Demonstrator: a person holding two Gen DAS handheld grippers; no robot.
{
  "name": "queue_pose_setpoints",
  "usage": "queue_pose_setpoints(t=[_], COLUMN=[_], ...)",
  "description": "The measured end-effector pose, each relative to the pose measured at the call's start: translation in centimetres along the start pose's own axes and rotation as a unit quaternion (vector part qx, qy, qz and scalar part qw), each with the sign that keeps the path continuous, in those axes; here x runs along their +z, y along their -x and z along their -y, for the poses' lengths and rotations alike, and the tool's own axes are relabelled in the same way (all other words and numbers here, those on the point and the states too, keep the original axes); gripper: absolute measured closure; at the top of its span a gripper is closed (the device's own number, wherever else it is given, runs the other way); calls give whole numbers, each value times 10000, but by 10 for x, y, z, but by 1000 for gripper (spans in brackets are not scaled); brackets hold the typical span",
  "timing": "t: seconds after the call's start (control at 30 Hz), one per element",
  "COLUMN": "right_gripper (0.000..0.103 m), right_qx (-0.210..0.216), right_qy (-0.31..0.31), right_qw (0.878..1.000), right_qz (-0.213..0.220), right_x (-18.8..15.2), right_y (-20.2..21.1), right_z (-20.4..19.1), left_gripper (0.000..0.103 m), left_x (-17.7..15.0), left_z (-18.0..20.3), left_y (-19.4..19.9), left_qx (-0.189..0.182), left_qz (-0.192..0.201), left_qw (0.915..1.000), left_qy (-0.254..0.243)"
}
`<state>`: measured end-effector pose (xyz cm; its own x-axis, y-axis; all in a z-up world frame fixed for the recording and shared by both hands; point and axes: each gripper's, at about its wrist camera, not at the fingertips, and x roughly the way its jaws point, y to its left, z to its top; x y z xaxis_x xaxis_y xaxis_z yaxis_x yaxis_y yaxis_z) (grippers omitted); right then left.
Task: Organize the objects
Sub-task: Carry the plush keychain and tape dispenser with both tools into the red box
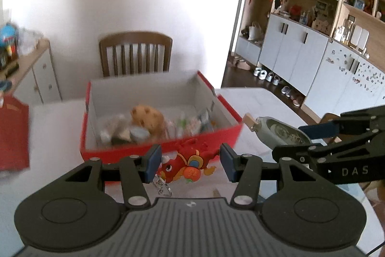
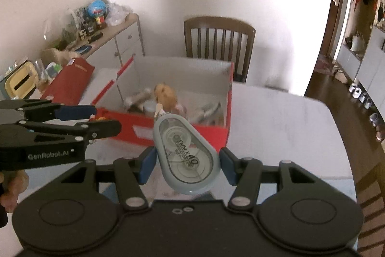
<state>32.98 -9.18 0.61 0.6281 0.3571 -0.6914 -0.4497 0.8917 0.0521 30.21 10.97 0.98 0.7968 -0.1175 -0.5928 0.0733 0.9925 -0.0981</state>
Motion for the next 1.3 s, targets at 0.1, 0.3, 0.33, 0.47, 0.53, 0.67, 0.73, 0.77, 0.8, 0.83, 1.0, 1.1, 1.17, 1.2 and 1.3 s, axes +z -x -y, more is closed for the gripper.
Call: queue_pose_setpoints(t=[0.1, 0.3, 0.33, 0.47, 0.53, 0.67, 0.73, 0.77, 0.8, 0.83, 1.0, 1.1, 1.17, 1.2, 1.3], right_gripper=[46, 46, 46, 46, 46, 46, 46, 46, 46, 46, 46, 46, 46, 46, 46], right_qx=[-83, -216, -246, -362, -406, -534, -575, -584, -607, -634, -743, -806, -824, -833, -877], right_qy=[48, 124, 123, 86, 55, -15, -48, -59, -58, -48, 78, 140, 205, 221, 278], right_qw=[9999, 9997, 9996, 9993, 9991, 9983, 9978, 9976, 9974, 9970, 9950, 9937, 9931, 9929, 9918], right_qz=[46, 37, 27, -36, -93, -228, -315, -357, -396, -442, -660, -764, -803, -822, -887], right_x=[17, 46, 50, 63, 65, 65, 65, 64, 63, 62, 55, 51, 48, 48, 44], right_y=[-13, -43, -49, -75, -86, -114, -125, -131, -137, -142, -164, -173, -178, -181, -186], right_z=[-3, -9, -9, -8, -7, -3, -3, -2, -2, -3, -7, -11, -14, -15, -19], left_gripper=[51, 51, 51, 51, 51, 51, 51, 51, 51, 51, 51, 51, 51, 51, 51], left_x=[17, 43, 47, 60, 63, 65, 63, 63, 63, 61, 53, 46, 42, 40, 35], left_z=[-6, -22, -25, -35, -41, -54, -61, -64, -67, -70, -77, -81, -82, -82, -82], left_y=[-5, -22, -26, -45, -57, -80, -92, -99, -105, -111, -137, -148, -155, -157, -163], left_qx=[66, 160, 195, 306, 360, 411, 436, 445, 448, 450, 492, 489, 485, 501, 505], left_qz=[112, 181, 178, 196, 169, 3, -94, -149, -206, -267, -532, -680, -762, -799, -874], left_qw=[9998, 9991, 9989, 9979, 9973, 9972, 9972, 9972, 9970, 9968, 9945, 9935, 9924, 9916, 9904], left_qy=[-170, -356, -396, -534, -619, -625, -594, -588, -589, -606, -760, -766, -837, -888, -945])
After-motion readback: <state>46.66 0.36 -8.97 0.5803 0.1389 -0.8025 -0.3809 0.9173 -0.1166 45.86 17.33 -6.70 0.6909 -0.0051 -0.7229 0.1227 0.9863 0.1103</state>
